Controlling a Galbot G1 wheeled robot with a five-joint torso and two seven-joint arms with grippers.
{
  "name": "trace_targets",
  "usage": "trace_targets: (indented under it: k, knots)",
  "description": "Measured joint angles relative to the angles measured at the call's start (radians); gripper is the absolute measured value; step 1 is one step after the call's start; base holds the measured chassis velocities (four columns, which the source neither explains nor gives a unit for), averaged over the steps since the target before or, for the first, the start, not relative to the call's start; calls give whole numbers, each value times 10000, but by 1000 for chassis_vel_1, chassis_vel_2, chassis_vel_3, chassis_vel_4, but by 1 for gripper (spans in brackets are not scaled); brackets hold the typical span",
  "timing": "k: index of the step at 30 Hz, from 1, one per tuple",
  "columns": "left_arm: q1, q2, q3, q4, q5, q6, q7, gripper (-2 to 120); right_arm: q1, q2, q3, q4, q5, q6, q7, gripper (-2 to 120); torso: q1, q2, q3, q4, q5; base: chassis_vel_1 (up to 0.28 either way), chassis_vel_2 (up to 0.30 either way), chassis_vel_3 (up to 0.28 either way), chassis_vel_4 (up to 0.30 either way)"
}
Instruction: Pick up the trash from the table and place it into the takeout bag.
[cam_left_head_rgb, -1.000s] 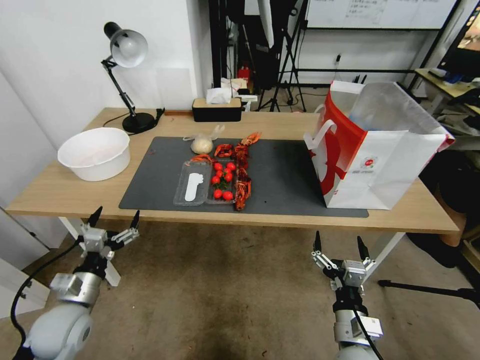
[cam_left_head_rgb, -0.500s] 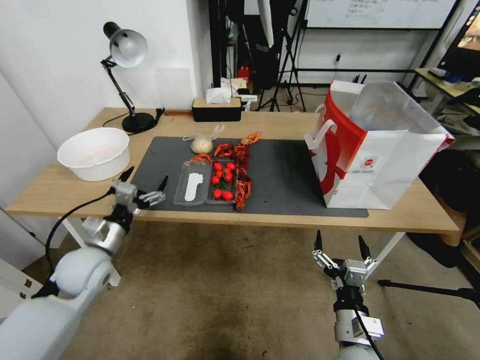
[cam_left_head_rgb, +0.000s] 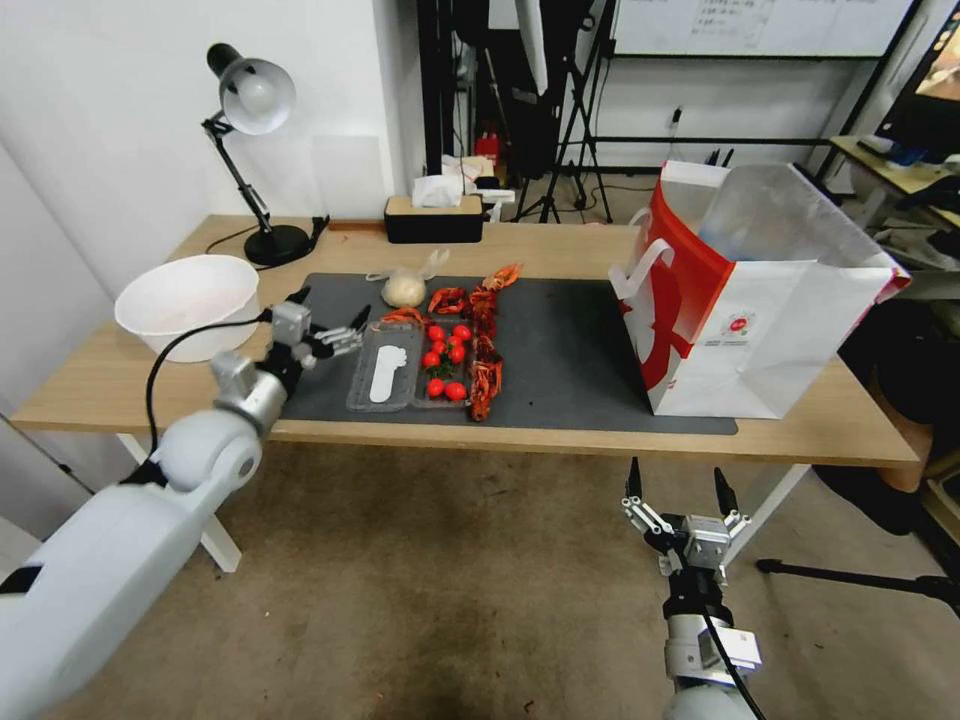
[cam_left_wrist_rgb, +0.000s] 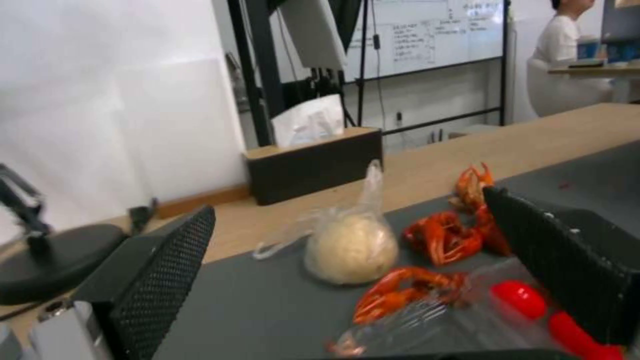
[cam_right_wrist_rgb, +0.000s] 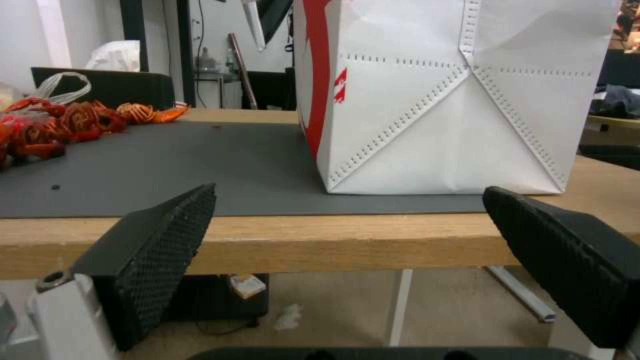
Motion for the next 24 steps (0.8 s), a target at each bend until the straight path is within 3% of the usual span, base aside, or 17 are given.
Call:
trace_targets:
  k: [8, 13, 17, 24]
  knots:
    - [-1816, -560, 1768, 1000, -1691, 522, -375, 100, -12, 4, 87, 8, -7, -15, 20, 100, 0, -1, 1, -1, -3, 0, 0, 0, 0]
    - [-2724, -902, 2334, 1595, -1988, 726, -424, 100, -14, 17, 119, 8, -7, -20, 30, 100, 0, -1, 1, -2, -1, 0, 0, 0, 0]
    - [-3669, -1281, 2934, 2567, -2129, 1235, -488, 100, 28, 44, 140, -7, -6, -28, 41, 100, 0, 0, -1, -1, 0, 0, 0, 0, 0]
    - [-4397, -1664, 3513, 3730, -2076, 1648, -488, 100, 117, 47, 143, -30, 19, -91, 58, 100, 1, -1, 0, 1, -2, 0, 0, 0, 0]
